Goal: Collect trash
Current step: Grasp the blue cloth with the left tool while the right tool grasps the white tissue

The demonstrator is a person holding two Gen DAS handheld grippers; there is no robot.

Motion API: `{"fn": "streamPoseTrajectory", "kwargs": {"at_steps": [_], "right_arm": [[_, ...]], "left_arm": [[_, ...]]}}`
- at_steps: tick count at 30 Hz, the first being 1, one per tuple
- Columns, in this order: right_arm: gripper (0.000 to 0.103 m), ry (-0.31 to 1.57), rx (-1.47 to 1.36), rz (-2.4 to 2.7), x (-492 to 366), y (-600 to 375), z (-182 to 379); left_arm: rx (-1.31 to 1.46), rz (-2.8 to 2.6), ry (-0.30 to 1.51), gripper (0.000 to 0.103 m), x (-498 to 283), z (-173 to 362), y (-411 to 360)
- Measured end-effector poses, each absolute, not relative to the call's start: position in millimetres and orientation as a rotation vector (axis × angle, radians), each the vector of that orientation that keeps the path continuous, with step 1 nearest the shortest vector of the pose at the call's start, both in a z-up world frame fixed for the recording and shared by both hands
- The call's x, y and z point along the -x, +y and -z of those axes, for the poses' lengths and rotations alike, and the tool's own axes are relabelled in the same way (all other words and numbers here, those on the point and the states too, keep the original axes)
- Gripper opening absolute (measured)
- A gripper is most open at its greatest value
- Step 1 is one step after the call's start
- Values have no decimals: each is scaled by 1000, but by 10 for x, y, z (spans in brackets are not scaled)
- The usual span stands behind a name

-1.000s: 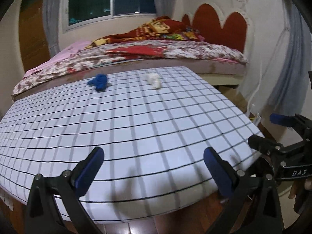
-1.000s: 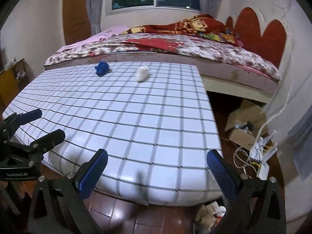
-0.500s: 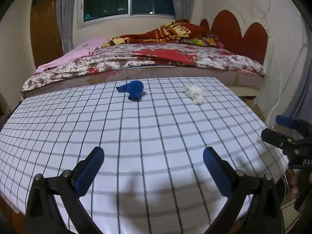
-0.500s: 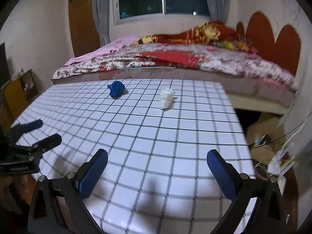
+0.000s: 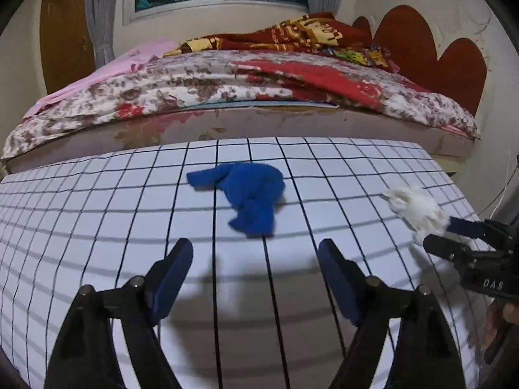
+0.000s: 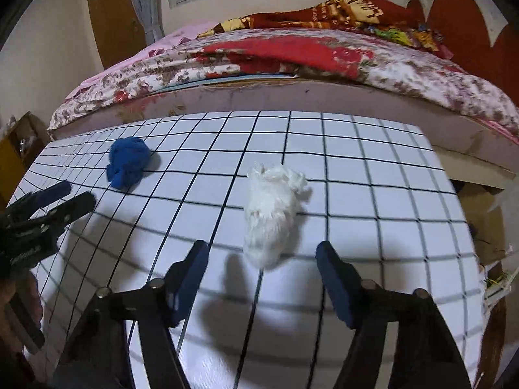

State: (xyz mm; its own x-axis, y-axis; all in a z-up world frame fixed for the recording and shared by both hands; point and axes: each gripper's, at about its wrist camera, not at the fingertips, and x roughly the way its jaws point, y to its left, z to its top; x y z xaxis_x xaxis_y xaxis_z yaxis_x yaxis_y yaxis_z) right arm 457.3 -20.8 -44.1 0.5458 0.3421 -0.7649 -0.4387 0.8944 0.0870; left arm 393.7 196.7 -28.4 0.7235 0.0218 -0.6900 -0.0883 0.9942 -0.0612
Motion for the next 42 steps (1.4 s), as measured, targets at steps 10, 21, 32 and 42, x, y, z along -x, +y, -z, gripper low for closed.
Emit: {"fn": "streamPoseTrajectory", "kwargs": {"at_steps": [10, 21, 32, 42], "right_arm": [[31, 882, 152, -501, -4913, -44, 565], [26, 823, 152, -511, -4568, -184, 363], [26, 782, 154, -506, -3827, -435, 80], [26, 738, 126, -497, -3034, -787, -131]], "left_arm": [[8, -59, 815, 69, -4519, 425, 1908], [63, 2, 814, 25, -4145, 405, 1892], [66, 24, 788, 25, -3323, 176, 1660], [57, 53, 760, 25, -2656, 61, 1335]]}}
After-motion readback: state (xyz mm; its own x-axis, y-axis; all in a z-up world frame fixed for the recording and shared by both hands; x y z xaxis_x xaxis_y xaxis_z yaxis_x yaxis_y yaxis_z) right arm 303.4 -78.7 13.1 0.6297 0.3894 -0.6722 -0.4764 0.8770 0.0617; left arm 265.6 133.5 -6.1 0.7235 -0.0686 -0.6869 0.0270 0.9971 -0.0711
